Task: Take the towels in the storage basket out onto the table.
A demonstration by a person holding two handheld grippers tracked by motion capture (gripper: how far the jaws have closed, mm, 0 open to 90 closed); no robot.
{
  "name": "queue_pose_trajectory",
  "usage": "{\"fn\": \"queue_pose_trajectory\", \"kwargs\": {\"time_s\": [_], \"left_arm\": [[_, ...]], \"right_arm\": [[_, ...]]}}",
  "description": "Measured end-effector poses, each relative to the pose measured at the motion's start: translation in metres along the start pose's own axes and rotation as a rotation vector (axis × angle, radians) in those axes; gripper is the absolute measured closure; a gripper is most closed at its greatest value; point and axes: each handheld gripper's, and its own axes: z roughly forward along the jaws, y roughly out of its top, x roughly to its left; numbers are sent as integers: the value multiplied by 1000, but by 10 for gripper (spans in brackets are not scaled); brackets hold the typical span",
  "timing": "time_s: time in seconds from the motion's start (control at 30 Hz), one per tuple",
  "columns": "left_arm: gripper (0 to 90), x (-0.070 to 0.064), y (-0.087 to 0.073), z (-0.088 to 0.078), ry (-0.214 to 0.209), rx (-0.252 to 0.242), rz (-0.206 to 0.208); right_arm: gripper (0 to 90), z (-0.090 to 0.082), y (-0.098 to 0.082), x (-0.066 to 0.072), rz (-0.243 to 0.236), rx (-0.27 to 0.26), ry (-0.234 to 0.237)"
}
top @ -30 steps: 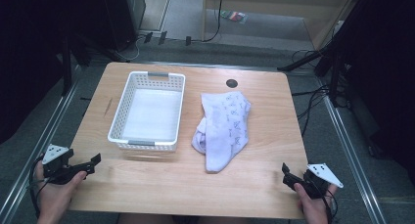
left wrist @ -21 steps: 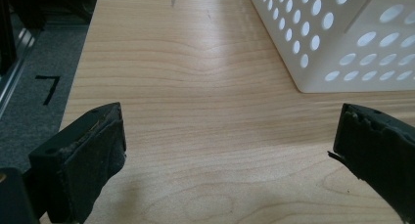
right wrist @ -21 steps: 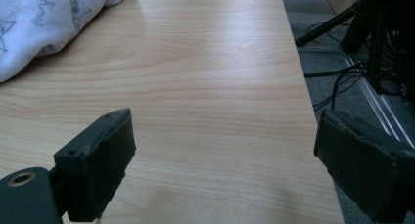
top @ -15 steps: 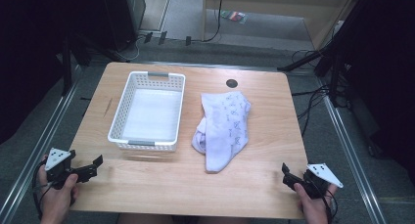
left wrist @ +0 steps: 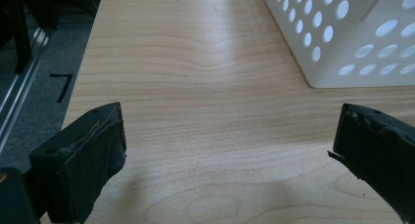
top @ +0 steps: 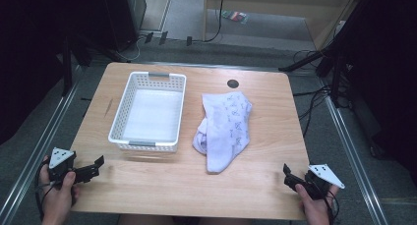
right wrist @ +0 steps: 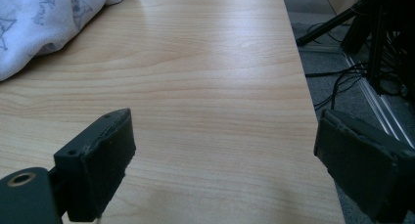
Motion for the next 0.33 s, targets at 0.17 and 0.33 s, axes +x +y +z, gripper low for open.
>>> {"fn": "queue_pose_trajectory", "kwargs": {"time_s": [0.17,0.33], "left_arm": [[0,0,0,1,3,9,-3],[0,-1,0,1,9,9,2]], "right_arm": [[81,0,0,0,0,0,-1],[81,0,0,0,1,0,1]]}}
